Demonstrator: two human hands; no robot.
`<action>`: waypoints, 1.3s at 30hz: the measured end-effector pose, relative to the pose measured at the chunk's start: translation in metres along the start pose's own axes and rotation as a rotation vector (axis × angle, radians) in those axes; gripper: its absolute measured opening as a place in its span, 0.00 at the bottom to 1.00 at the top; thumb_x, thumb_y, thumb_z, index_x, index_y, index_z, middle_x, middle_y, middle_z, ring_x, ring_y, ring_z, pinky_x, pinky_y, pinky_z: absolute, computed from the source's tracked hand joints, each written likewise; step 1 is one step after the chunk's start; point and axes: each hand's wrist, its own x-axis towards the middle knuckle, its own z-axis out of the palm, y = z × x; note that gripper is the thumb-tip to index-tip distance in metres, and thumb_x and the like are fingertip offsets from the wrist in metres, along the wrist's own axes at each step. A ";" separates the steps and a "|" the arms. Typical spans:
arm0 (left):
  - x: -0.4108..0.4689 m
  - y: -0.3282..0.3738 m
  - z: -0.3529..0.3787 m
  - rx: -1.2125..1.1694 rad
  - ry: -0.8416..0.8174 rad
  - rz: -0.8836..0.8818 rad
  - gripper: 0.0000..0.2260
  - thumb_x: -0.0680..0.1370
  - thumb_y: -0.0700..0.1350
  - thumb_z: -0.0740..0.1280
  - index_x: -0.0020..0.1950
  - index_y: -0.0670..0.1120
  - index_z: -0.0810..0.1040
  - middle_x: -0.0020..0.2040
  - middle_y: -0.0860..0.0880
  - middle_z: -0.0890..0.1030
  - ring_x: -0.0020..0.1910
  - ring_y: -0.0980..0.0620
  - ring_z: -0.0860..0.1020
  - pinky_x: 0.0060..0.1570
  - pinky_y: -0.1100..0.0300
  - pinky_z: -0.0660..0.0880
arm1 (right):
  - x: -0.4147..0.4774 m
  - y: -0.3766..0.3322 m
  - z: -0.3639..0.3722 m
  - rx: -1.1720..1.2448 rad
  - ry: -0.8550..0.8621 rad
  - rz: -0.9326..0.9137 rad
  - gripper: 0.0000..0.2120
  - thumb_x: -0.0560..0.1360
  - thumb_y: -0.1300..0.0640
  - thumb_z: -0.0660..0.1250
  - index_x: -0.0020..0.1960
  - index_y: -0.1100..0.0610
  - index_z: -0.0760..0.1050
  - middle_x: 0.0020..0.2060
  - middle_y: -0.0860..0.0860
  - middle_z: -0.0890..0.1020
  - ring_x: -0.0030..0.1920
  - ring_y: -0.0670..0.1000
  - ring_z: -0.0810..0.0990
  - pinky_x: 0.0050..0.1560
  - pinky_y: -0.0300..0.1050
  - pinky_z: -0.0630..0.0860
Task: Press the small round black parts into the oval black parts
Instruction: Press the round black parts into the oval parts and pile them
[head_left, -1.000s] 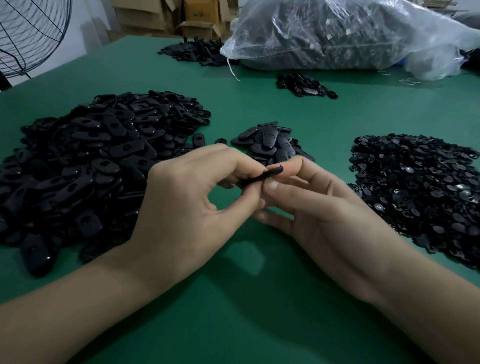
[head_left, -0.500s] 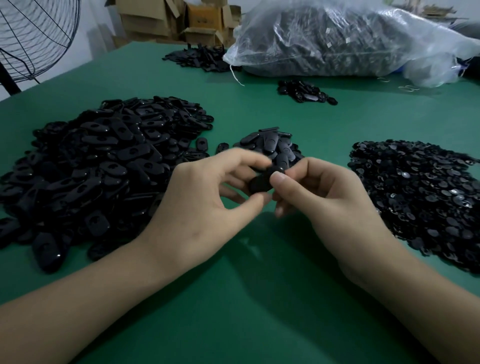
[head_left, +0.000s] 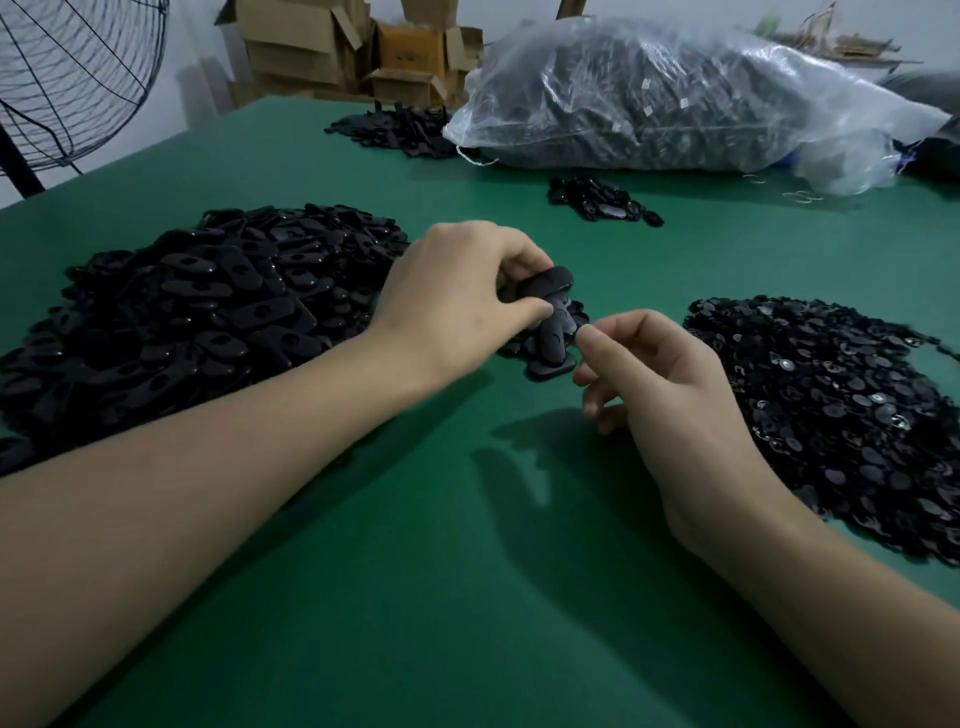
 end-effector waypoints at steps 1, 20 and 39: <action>0.007 -0.001 0.007 0.027 0.005 -0.003 0.13 0.73 0.52 0.78 0.57 0.56 0.85 0.50 0.57 0.83 0.50 0.56 0.81 0.55 0.51 0.79 | 0.001 0.000 -0.001 -0.011 0.006 -0.002 0.05 0.81 0.54 0.69 0.46 0.54 0.78 0.34 0.47 0.81 0.32 0.49 0.76 0.33 0.40 0.72; 0.025 -0.048 -0.014 0.495 -0.272 -0.217 0.13 0.81 0.56 0.68 0.58 0.51 0.86 0.57 0.51 0.85 0.59 0.45 0.80 0.59 0.49 0.79 | 0.004 -0.002 -0.003 -0.003 0.047 0.045 0.11 0.84 0.55 0.61 0.46 0.55 0.78 0.34 0.47 0.80 0.32 0.48 0.76 0.32 0.40 0.70; -0.005 -0.033 -0.043 -0.089 -0.093 -0.270 0.06 0.75 0.45 0.76 0.48 0.56 0.87 0.40 0.56 0.86 0.41 0.58 0.85 0.50 0.55 0.84 | 0.022 -0.016 -0.028 -0.021 0.067 0.165 0.09 0.83 0.56 0.63 0.51 0.56 0.80 0.36 0.48 0.83 0.34 0.48 0.78 0.36 0.43 0.71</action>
